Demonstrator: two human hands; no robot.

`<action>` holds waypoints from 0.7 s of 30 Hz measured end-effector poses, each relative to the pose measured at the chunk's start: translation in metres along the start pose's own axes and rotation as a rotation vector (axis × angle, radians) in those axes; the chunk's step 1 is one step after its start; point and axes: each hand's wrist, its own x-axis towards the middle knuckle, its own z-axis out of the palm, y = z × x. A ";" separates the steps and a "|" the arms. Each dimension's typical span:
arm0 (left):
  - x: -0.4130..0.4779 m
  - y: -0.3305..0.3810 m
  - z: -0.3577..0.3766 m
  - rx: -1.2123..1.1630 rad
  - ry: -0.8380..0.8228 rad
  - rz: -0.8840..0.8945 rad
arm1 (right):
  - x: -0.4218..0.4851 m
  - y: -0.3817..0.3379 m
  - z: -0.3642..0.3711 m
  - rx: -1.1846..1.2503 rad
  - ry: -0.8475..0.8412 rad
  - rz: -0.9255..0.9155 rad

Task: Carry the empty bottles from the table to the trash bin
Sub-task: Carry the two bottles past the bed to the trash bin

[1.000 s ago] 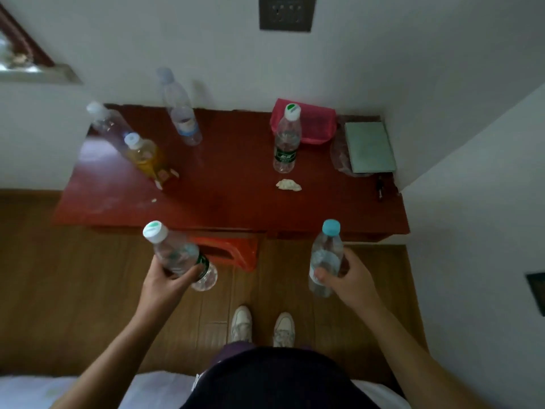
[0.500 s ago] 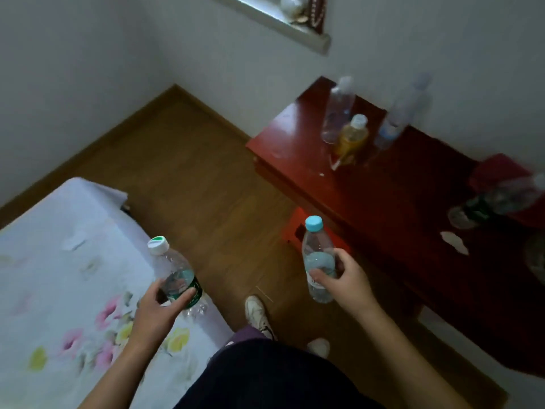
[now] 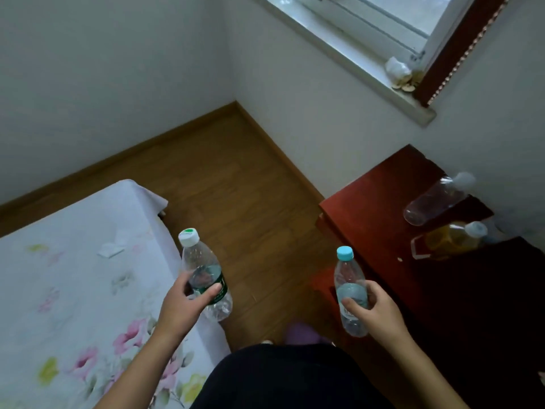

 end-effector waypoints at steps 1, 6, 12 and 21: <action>0.015 0.010 -0.002 0.006 -0.016 0.011 | 0.013 -0.007 0.000 -0.010 -0.007 0.009; 0.092 0.048 -0.019 0.029 0.008 -0.008 | 0.091 -0.069 0.008 -0.078 -0.057 -0.030; 0.154 0.064 -0.057 0.007 0.200 -0.190 | 0.204 -0.192 0.044 -0.124 -0.218 -0.159; 0.192 0.055 -0.132 -0.255 0.646 -0.434 | 0.333 -0.421 0.152 -0.279 -0.559 -0.449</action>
